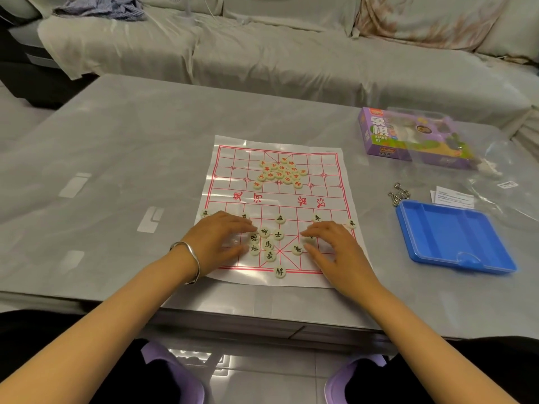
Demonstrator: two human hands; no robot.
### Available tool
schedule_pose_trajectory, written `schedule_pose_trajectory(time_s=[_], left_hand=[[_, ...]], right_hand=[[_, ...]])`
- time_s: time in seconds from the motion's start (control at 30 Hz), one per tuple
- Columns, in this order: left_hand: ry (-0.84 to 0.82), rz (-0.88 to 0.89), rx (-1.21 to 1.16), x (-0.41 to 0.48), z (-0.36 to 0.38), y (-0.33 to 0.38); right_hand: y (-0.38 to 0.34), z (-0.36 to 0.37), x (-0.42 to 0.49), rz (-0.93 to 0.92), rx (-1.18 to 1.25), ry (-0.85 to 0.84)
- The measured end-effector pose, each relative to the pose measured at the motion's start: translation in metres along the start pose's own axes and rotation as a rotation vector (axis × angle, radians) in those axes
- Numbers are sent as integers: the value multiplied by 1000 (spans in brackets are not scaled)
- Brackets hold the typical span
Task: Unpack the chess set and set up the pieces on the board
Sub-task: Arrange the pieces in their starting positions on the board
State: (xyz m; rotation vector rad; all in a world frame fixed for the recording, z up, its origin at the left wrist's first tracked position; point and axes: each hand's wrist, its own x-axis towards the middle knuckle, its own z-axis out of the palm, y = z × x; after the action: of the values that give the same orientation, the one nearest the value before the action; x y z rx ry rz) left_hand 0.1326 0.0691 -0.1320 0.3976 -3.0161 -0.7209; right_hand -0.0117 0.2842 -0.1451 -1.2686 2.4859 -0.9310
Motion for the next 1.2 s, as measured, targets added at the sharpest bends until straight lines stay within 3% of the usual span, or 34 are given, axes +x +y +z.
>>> schedule_pose_trajectory(time_s=[0.33,0.6,0.87,1.07,1.2], left_hand=[[59,20,1,6,6,9],[6,54,42,-2,-6,-1],[-78,186,295,-8,-3,-2],[60,269,468,-18,-8,-20],[59,279,345,-23,-11,-30]], right_hand=[[-1,3,-1,-16,35,-2],[0,4,0,-18,51,16],[1,9,1,-30,49,35],[2,10,2,-34,43,55],[-1,13,2,-60,39,46]])
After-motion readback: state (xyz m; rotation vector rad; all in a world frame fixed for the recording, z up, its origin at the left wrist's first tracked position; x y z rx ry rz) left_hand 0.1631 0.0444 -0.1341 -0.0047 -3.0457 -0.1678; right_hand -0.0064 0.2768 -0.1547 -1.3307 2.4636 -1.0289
